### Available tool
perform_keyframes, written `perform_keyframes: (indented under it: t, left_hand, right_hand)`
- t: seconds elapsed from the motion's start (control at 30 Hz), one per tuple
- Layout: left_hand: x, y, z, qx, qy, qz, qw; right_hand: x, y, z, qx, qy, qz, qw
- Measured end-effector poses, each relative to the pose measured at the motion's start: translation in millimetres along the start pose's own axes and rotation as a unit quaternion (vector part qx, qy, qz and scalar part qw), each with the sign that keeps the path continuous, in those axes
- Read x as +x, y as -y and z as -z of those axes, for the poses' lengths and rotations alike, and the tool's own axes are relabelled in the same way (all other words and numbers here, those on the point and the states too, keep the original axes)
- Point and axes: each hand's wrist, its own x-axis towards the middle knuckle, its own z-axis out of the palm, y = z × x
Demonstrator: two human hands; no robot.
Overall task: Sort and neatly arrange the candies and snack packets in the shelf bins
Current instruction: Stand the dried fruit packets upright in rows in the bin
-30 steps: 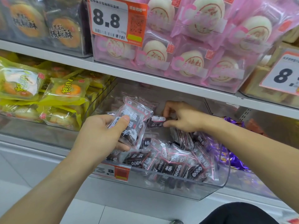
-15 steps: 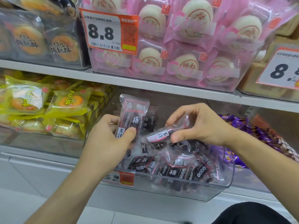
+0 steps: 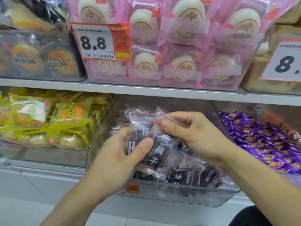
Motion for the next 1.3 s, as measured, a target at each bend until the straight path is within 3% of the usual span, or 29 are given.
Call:
perform_keyframes:
  t: [0.27, 0.37, 0.5, 0.6, 0.67, 0.77, 0.83, 0.9, 1.03, 1.13, 1.3]
  left_hand:
    - [-6, 0, -9, -0.082, 0.056, 0.066, 0.993]
    - [-9, 4, -3, -0.089, 0.042, 0.097, 0.99]
    - [-17, -4, -5, 0.025, 0.071, 0.071, 0.995]
    - [-18, -8, -10, 0.076, 0.049, 0.037, 0.995]
    - [-19, -10, -8, 0.071, 0.04, 0.038, 0.996]
    - [-22, -13, 5, 0.059, -0.007, 0.043, 0.997]
    - [-24, -12, 19, 0.03, -0.045, 0.043, 0.998]
    - [-25, -9, 34, -0.02, -0.075, 0.057, 0.995]
    - [-24, -6, 43, -0.036, -0.105, 0.078, 0.991]
    - [-24, -2, 40, -0.014, -0.09, 0.097, 0.991]
    - [-23, 0, 42, 0.045, -0.073, 0.09, 0.992]
  right_hand:
    - [-2, -14, -1, -0.111, -0.035, 0.093, 0.989]
    - [-3, -16, -5, -0.131, -0.033, 0.103, 0.985]
    - [-6, -15, -19, -0.092, -0.065, 0.116, 0.987]
    - [-6, -13, -24, -0.116, -0.084, 0.118, 0.983]
    - [2, -11, -19, -0.111, -0.071, 0.094, 0.987]
    - [25, -9, 8, -0.091, -0.052, -0.027, 0.994]
    - [46, -15, 30, -0.245, -0.009, -0.066, 0.967]
    - [66, -22, 40, -0.409, 0.049, -0.076, 0.908]
    - [91, -36, 23, -0.538, 0.176, -0.11, 0.817]
    - [103, -52, 14, -0.598, 0.218, -0.122, 0.762]
    - [100, -55, 13, -0.573, 0.242, -0.144, 0.77]
